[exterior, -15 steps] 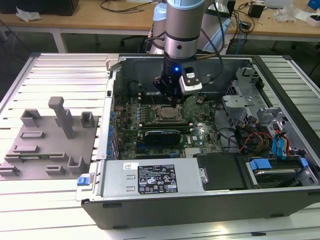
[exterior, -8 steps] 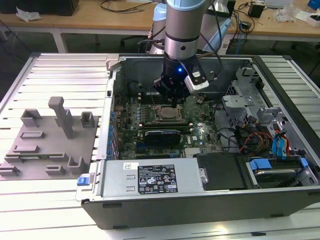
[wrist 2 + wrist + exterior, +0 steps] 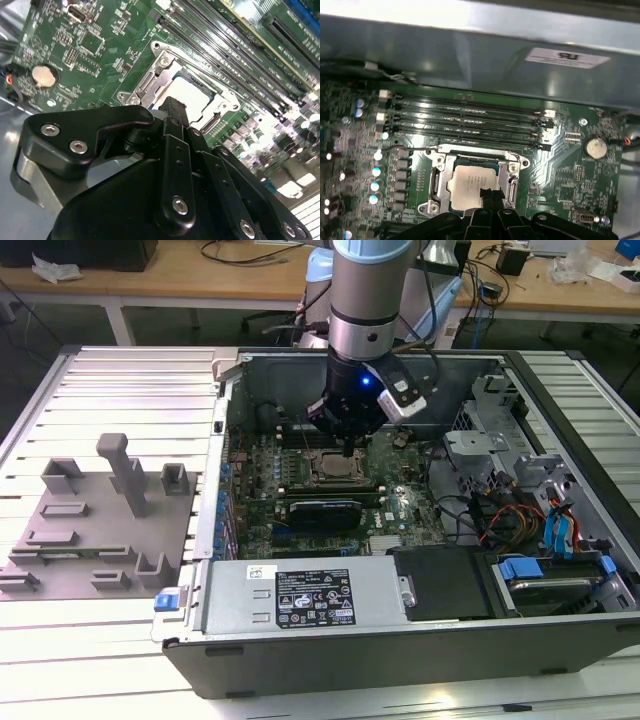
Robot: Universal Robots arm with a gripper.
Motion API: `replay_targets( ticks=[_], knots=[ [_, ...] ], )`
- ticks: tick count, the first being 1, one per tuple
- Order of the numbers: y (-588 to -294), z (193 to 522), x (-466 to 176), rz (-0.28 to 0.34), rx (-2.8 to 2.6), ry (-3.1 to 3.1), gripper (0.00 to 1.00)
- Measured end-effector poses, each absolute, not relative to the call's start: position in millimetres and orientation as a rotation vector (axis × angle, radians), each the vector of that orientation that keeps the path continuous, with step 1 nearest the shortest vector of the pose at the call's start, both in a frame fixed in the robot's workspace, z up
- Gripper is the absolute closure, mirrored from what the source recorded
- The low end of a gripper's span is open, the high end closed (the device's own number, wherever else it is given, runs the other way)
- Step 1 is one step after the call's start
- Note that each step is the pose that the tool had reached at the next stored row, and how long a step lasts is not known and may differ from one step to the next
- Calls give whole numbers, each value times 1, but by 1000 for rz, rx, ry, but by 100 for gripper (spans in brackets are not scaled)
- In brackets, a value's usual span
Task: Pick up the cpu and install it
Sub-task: 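Close the cpu cover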
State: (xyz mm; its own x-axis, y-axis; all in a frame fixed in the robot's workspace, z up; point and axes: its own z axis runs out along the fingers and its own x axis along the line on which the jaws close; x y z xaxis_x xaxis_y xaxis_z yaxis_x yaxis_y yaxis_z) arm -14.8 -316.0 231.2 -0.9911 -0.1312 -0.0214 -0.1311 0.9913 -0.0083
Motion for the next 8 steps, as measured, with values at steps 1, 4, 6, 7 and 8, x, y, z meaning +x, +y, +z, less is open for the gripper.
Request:
replay_targets(
  ticks=[1, 4, 6, 7, 8],
  knots=[
    [-316, 231, -15, -12, -212, 3114, 89],
    [-316, 231, -15, -12, -212, 3114, 89],
    [-316, 232, -15, -12, -212, 3114, 89],
    [-316, 232, -15, -11, -212, 3113, 89],
    [-316, 235, -15, -11, -212, 3114, 89]
  ],
)
